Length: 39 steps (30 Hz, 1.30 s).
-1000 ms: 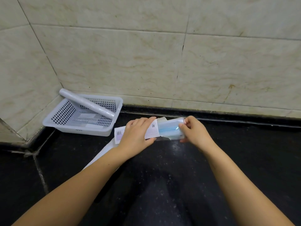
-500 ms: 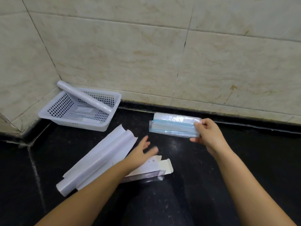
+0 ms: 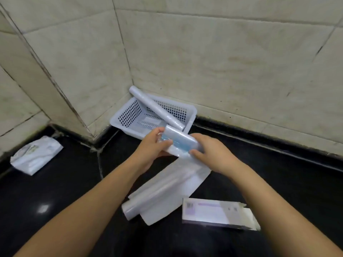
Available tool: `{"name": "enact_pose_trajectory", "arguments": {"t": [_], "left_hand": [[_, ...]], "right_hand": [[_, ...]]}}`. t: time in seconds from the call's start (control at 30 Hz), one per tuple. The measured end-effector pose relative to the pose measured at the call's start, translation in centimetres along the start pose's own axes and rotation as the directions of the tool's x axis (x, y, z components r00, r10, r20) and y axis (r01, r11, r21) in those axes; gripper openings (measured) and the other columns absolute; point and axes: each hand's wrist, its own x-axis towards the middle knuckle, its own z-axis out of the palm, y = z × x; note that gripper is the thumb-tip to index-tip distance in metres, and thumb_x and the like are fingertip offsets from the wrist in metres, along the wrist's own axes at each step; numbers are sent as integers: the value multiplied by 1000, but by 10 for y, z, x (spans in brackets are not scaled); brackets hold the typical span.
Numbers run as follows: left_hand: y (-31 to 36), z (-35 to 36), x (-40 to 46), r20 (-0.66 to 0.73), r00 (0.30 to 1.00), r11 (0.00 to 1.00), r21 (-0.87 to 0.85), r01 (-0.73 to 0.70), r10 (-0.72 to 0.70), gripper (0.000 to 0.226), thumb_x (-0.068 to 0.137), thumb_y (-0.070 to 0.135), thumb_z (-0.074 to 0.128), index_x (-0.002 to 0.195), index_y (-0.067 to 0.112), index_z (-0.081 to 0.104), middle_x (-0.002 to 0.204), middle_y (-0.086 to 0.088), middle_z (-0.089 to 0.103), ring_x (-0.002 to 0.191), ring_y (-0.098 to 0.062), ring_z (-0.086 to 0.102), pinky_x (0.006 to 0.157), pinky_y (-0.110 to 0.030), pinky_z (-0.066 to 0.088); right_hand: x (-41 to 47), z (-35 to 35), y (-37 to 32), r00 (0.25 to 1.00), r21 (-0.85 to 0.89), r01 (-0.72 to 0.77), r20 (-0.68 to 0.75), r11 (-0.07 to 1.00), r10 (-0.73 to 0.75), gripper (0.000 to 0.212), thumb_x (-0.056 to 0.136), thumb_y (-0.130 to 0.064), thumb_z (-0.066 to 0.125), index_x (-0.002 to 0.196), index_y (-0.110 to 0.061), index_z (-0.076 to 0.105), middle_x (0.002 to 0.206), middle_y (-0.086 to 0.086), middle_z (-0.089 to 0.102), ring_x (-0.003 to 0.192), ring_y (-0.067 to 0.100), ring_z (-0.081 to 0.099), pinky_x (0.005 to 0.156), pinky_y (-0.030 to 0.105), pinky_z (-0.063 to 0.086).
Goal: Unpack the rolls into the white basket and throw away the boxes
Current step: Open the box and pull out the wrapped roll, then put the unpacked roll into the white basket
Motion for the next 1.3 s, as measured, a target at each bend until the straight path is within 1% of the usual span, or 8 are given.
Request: {"name": "enact_pose_trajectory", "arguments": {"t": [0.17, 0.3, 0.4, 0.73, 0.9, 1.0, 1.13, 1.3], "left_hand": [[-8, -84, 58, -202, 959, 911, 398, -104, 198, 25, 91, 24, 56, 114, 28, 52, 115, 0, 57, 99, -12, 58, 79, -24, 48], [-55, -148, 88, -41, 942, 247, 968, -45, 332, 39, 92, 35, 50, 126, 15, 51, 129, -6, 54, 123, -24, 46, 107, -46, 33], [-86, -164, 92, 74, 947, 71, 992, -101, 314, 48, 92, 40, 47, 132, 14, 44, 141, -8, 43, 136, -26, 31, 114, -50, 21], [-87, -158, 95, 52, 960, 118, 989, -87, 275, 53, 94, 40, 42, 138, 11, 34, 148, -12, 31, 142, -26, 18, 115, -54, 15], [-76, -128, 58, 146, 894, 134, 966, -221, 423, 44, 89, 28, 54, 128, 10, 47, 135, -16, 48, 127, -31, 43, 110, -49, 28], [-91, -89, 14, 238, 922, 388, 853, -349, 305, 27, 87, 30, 55, 109, 16, 60, 102, -4, 63, 92, -20, 59, 85, -39, 50], [-110, -60, -8, 101, 967, 669, 738, 85, -234, 16, 86, 34, 53, 92, 27, 66, 87, 1, 67, 82, -16, 63, 76, -35, 52], [-110, -52, 1, -6, 972, 660, 733, 164, -235, 21, 87, 18, 50, 78, 17, 69, 80, -6, 69, 82, -21, 65, 72, -35, 50]], "right_hand": [[106, 12, -34, 994, 142, -105, 50, 984, 99, 27, 88, -24, 57, 114, -15, 56, 94, 2, 58, 78, 19, 53, 55, 25, 36], [187, 50, -36, 974, 97, -182, 157, 979, 166, 34, 90, -23, 57, 120, -7, 54, 120, 13, 59, 95, 24, 54, 76, 29, 38], [220, 91, -36, 918, -6, -152, 370, 988, 144, 42, 90, -29, 58, 125, -6, 53, 131, 13, 55, 113, 28, 53, 88, 31, 38], [207, 126, -21, 928, -289, -63, 336, 955, 163, 70, 92, -43, 50, 149, -16, 19, 152, 17, 28, 137, 35, 30, 111, 45, 31], [131, 67, -32, 984, 41, 154, -92, 987, -150, 28, 91, -21, 52, 118, -18, 61, 114, 2, 61, 98, 14, 57, 84, 27, 46], [55, 61, -24, 940, -15, 309, 156, 951, -303, 23, 86, -16, 50, 101, -21, 66, 99, -5, 67, 88, 9, 57, 77, 23, 44], [2, 94, 6, 835, -207, 312, 525, 927, -164, 54, 88, -24, 53, 140, -26, 40, 147, -3, 37, 136, 16, 31, 116, 35, 18], [5, 121, 11, 883, -428, 368, 440, 826, -165, 65, 87, -27, 54, 145, -28, 26, 144, 4, 32, 136, 24, 26, 114, 50, 15]]}}
